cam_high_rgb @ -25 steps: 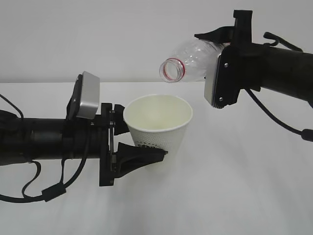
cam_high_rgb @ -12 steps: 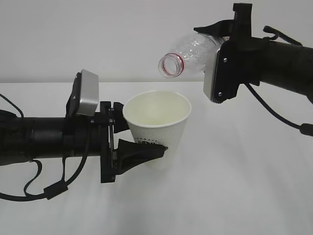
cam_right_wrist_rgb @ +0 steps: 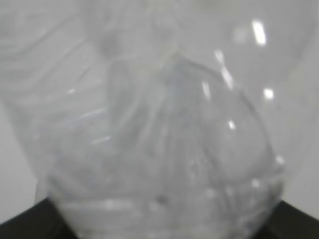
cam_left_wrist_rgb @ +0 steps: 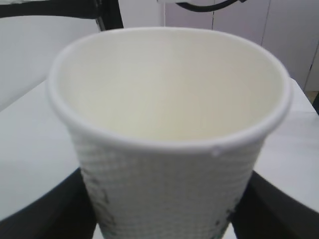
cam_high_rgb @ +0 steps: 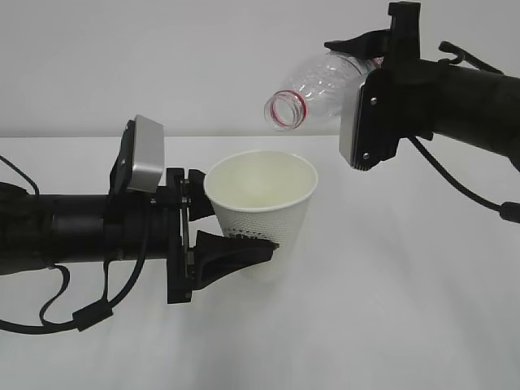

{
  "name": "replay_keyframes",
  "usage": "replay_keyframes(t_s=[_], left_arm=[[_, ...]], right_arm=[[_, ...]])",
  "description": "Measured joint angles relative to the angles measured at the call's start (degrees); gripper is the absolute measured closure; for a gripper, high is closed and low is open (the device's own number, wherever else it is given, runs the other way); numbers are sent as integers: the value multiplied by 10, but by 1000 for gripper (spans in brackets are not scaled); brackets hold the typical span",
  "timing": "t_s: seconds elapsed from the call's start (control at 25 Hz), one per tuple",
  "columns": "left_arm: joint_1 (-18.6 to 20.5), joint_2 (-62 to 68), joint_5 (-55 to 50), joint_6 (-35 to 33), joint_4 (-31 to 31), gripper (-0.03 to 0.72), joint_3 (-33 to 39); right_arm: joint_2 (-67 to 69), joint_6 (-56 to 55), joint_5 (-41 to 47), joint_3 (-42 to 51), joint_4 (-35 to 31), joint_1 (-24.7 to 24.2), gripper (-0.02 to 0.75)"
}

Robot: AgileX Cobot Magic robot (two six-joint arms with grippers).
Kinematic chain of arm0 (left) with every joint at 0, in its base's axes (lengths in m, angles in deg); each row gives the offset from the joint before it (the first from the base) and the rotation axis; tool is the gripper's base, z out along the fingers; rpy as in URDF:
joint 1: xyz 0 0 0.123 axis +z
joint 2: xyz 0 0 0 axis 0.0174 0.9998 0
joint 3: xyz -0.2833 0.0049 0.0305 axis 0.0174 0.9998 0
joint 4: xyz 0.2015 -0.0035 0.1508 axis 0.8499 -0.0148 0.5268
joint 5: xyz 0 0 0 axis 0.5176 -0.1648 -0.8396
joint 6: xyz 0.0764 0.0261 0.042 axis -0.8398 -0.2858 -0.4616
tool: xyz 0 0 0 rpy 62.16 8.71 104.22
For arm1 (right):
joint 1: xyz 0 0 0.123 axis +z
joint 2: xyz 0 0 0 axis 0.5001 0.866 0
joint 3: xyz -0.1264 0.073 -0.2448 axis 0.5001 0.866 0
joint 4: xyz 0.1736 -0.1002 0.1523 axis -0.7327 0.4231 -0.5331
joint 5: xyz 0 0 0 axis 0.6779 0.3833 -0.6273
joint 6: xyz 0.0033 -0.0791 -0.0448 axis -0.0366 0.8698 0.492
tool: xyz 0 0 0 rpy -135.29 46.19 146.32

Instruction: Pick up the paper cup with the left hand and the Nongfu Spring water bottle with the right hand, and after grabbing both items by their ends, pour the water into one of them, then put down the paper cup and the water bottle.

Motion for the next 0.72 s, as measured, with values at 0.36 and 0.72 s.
replay_keyframes(t_s=[0.36,0.72], left_arm=[[0,0,0,0,0,150,0],[0,0,0,0,0,150,0]], right_arm=[[0,12,0,0,0,0,277],[0,27,0,0,0,0,277]])
